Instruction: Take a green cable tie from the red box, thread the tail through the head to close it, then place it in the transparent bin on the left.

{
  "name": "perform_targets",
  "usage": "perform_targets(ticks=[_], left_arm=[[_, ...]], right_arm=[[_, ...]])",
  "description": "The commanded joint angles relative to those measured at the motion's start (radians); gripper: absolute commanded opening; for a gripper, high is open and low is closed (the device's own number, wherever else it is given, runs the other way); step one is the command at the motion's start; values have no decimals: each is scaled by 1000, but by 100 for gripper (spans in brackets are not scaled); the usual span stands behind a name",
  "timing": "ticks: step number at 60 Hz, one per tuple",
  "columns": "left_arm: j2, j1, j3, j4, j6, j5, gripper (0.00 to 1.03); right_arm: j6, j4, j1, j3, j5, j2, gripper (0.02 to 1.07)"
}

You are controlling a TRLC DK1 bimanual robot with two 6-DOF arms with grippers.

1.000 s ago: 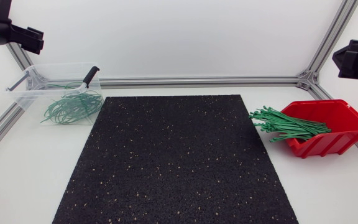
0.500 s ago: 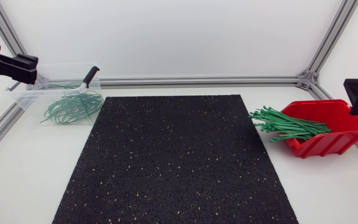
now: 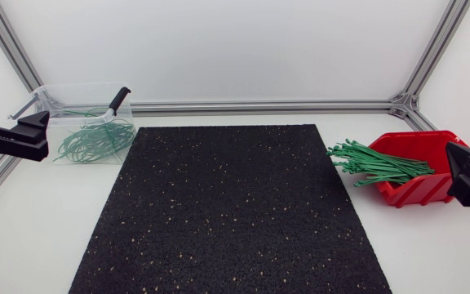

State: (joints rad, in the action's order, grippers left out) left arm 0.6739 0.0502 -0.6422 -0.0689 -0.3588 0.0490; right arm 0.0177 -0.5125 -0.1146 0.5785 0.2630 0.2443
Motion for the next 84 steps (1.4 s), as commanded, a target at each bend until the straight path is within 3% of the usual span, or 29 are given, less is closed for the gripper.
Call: perform_targets(ticks=[1,10,64,84], left_arm=[[-53,-13,73,31,34,-5,99],[-165,-47,170,70,43,-5,99],[-623,-50,594,69,326,-44,99],[-674,-50,642,69,359,-49,99]], right_arm=[[30,23,6,-52,8,-34,102],[40,74,17,-125,-14,-83,102],[-18,513,115,-579,-263,-244,102],[-18,513,115,-579,-263,-244,102]])
